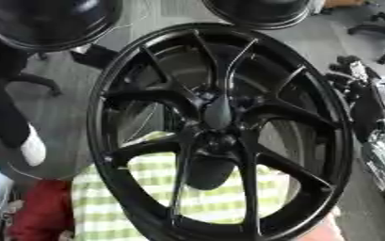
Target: Pull the pin out of the wheel hub.
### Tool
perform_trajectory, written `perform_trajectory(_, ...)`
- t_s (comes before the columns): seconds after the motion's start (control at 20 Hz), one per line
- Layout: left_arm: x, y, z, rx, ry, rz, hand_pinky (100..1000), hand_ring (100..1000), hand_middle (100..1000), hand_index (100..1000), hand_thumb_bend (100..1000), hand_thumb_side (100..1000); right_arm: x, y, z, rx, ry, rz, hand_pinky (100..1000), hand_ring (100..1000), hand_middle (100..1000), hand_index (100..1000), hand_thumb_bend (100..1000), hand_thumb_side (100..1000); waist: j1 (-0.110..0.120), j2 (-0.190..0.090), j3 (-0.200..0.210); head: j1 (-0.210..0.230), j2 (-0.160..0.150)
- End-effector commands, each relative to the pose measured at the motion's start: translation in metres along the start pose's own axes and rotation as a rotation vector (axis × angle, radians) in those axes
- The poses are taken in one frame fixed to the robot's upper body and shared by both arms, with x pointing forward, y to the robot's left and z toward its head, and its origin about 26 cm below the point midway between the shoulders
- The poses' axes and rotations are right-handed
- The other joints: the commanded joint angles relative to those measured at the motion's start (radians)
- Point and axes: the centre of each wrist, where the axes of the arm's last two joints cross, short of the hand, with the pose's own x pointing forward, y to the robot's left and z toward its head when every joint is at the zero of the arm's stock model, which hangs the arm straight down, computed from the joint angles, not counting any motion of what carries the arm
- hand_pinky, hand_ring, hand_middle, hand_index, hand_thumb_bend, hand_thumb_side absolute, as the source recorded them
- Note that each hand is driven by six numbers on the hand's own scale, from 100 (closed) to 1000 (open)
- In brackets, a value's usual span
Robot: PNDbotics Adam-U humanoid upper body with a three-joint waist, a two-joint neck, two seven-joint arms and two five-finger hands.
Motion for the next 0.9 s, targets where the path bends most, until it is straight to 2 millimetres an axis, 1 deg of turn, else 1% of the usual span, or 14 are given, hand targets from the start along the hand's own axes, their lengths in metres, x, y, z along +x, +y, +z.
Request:
perform_trajectory(0.05,-0.002,0.005,0.012,0.057,0.0,-0.001,664,745,686,699,165,348,0.011,-0.002,-0.004,0.001,-0.034,-0.001,950,805,752,816,100,730,0.002,-0.024,-0.001,0.007,-0.007)
perform_trajectory(0.1,-0.006,-0.001,0.015,0.056,0.009,0.001,676,765,724,733,208,416,0.011,-0.001,-0.004,0.004,-0.034,-0.003,950,805,752,816,100,730,0.001,-0.025,-0.003,0.01,-0.007)
perform_trajectory(0.15,-0.009,-0.006,0.018,0.057,0.018,0.0,686,784,752,762,238,461,0.011,0.0,-0.004,0.008,-0.034,-0.004,950,805,752,816,100,729,0.0,-0.026,-0.006,0.013,-0.006)
perform_trajectory(0.2,-0.012,-0.012,0.021,0.058,0.026,-0.004,709,824,810,819,305,595,0.012,0.001,-0.004,0.011,-0.035,-0.005,949,805,752,816,100,729,0.0,-0.027,-0.009,0.016,-0.005)
perform_trajectory(0.3,-0.017,-0.023,0.028,0.062,0.036,-0.005,713,839,836,849,356,703,0.012,0.002,-0.004,0.016,-0.034,-0.008,949,805,752,816,100,729,-0.001,-0.029,-0.015,0.021,-0.004)
perform_trajectory(0.35,-0.022,-0.03,0.034,0.061,0.042,-0.003,713,842,844,858,370,734,0.012,0.003,-0.004,0.021,-0.033,-0.01,949,805,752,816,100,729,-0.001,-0.03,-0.02,0.024,-0.001)
perform_trajectory(0.4,-0.025,-0.038,0.042,0.065,0.044,0.001,712,846,851,868,391,796,0.012,0.004,-0.004,0.027,-0.032,-0.013,949,805,752,816,100,729,-0.001,-0.032,-0.026,0.028,0.002)
perform_trajectory(0.5,-0.025,-0.045,0.051,0.077,0.038,0.01,710,846,853,870,390,814,0.012,0.006,-0.005,0.035,-0.03,-0.016,949,805,752,816,100,729,-0.002,-0.034,-0.033,0.026,0.005)
perform_trajectory(0.65,-0.02,-0.05,0.054,0.093,0.021,0.025,704,844,849,870,384,812,0.013,0.006,-0.005,0.038,-0.031,-0.019,949,805,752,816,100,727,-0.003,-0.035,-0.036,0.017,0.01)
perform_trajectory(0.8,-0.016,-0.052,0.054,0.147,-0.004,0.064,674,820,817,842,335,778,0.013,0.007,-0.005,0.04,-0.032,-0.021,949,805,752,816,100,726,-0.004,-0.036,-0.036,0.018,0.011)
perform_trajectory(0.85,-0.015,-0.053,0.055,0.186,-0.014,0.09,660,810,805,829,299,766,0.013,0.006,-0.005,0.039,-0.032,-0.021,949,805,752,816,100,726,-0.005,-0.037,-0.036,0.018,0.01)
perform_trajectory(0.9,-0.014,-0.054,0.055,0.234,-0.022,0.121,654,807,802,824,294,760,0.013,0.006,-0.005,0.037,-0.033,-0.021,949,805,752,816,100,726,-0.005,-0.037,-0.035,0.019,0.01)
